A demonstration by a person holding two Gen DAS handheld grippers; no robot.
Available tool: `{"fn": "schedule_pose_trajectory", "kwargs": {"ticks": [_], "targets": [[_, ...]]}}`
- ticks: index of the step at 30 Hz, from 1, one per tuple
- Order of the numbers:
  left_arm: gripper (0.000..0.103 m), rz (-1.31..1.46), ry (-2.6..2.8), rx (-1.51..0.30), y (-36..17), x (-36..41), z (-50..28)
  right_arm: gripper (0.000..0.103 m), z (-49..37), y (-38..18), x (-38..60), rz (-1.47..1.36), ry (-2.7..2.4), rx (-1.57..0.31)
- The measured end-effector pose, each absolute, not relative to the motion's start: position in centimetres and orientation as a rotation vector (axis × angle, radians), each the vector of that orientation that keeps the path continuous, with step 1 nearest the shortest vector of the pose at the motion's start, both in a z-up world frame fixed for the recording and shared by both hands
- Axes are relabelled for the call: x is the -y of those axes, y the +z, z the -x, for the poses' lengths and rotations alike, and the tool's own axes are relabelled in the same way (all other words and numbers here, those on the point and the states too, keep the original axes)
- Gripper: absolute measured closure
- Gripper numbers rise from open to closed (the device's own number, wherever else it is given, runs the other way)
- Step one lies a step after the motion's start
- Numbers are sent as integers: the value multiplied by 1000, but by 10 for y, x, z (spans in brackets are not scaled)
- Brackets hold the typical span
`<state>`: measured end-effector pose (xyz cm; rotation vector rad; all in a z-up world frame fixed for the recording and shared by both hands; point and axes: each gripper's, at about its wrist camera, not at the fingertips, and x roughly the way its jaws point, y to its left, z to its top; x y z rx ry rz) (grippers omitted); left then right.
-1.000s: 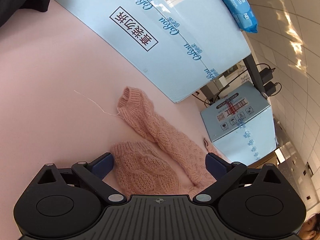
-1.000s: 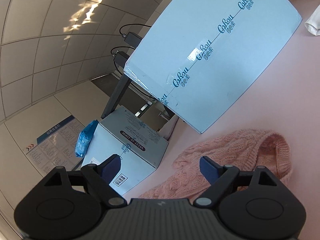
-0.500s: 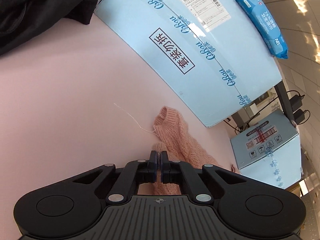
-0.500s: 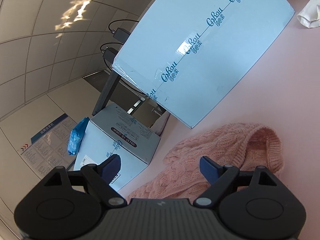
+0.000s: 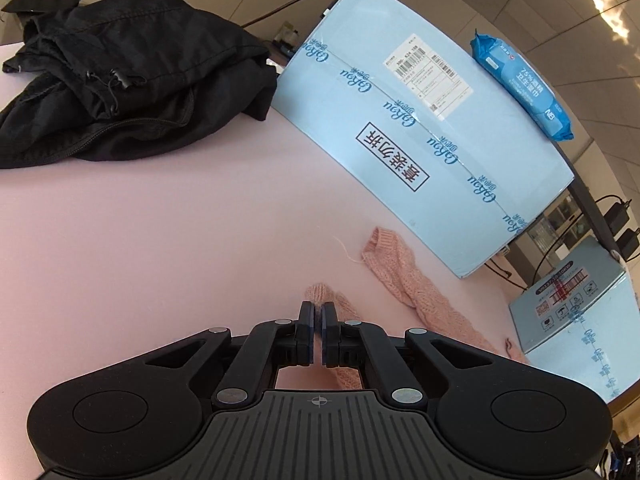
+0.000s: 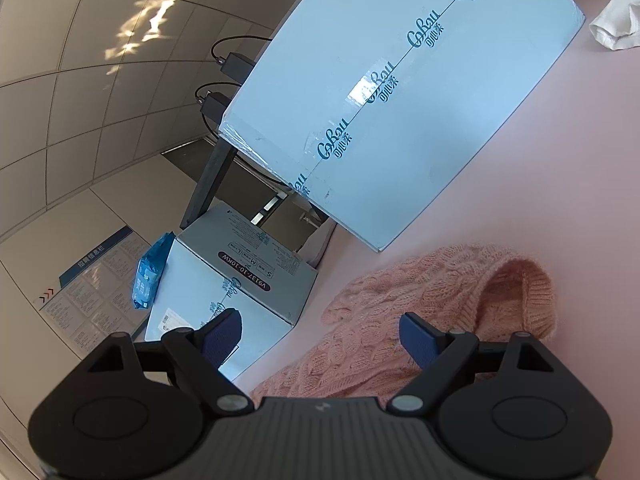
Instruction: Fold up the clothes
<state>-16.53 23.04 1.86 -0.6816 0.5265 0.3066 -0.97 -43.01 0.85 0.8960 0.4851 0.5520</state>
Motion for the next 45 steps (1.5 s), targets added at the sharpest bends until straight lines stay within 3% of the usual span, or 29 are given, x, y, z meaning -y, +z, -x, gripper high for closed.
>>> {"fn": "schedule_pose_trajectory", "kwargs": {"ticks": [4,6,9,11,14,21,25,28,30,31,32,37,45], "targets": [[90,642,311,-529,17,-231,165,15,16,15,430,-865,543,-500],[58,617,302,-496,26,-229,168,13,27,23,431,-837,593,-498],[25,478,388,-323,46,-215,184,8,54,37,431,-733,695,-509],[11,317,563,-130,58,-197,197,8,78,43,425,-637,745,-541],[9,242,555,-14,70,-182,201,8,118,46,414,-508,824,-580],[7,279,100,-267,65,-143,157,10,189,42,388,-404,962,-672],[7,188,-73,-360,51,-106,139,18,203,39,374,-370,941,-722],[7,160,-121,-405,40,-88,133,37,205,38,357,-301,914,-714],[7,174,-117,-435,35,-86,131,58,206,38,344,-228,892,-681],[7,183,-113,-450,33,-86,130,80,206,37,339,-193,881,-669],[7,198,-107,-462,31,-87,129,90,204,34,335,-168,872,-669],[7,304,-78,-512,27,-104,125,97,196,29,356,-337,951,-625],[7,307,-93,-547,21,-106,125,97,196,12,438,-966,1126,-427]]}}
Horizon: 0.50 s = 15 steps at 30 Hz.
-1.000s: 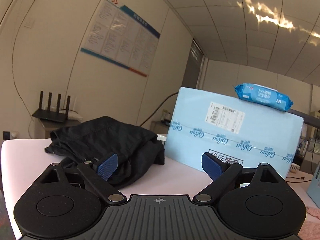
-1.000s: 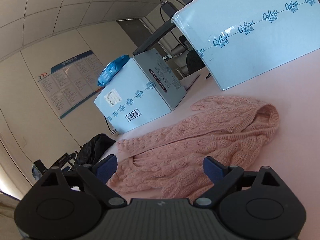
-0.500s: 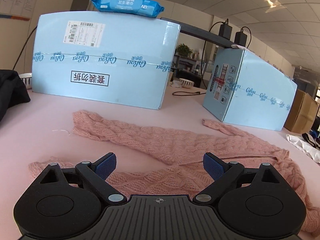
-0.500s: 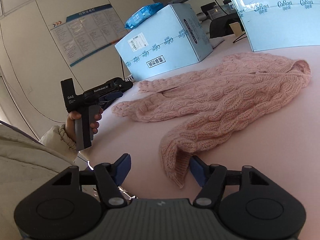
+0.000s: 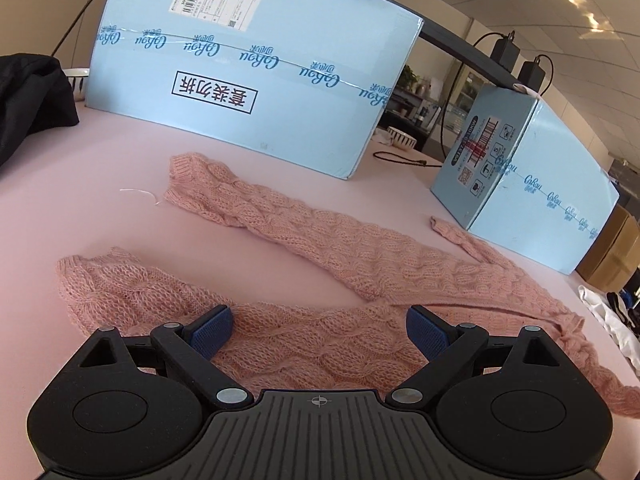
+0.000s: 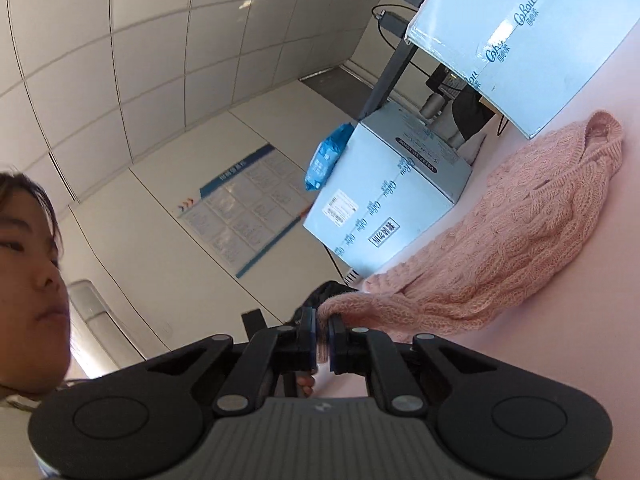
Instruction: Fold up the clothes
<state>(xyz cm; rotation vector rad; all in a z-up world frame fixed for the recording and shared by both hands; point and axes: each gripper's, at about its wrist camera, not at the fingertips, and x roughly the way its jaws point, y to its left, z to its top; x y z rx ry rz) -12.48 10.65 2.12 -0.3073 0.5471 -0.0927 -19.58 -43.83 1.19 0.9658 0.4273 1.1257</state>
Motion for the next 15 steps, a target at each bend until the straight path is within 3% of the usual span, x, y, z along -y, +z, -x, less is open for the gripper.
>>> {"fn": "schedule_pose_trajectory", "kwargs": {"ticks": [6,10,15], "targets": [[7,287,-103,-557,22,-101,121,97,211,13,434,-968,1258,-433],[7,300,-111,-562,22,-104,122,97,209,-2,426,-954,1209,-549],[7,302,-118,-564,23,-106,122,93,207,-39,430,-1179,1182,-577]]}}
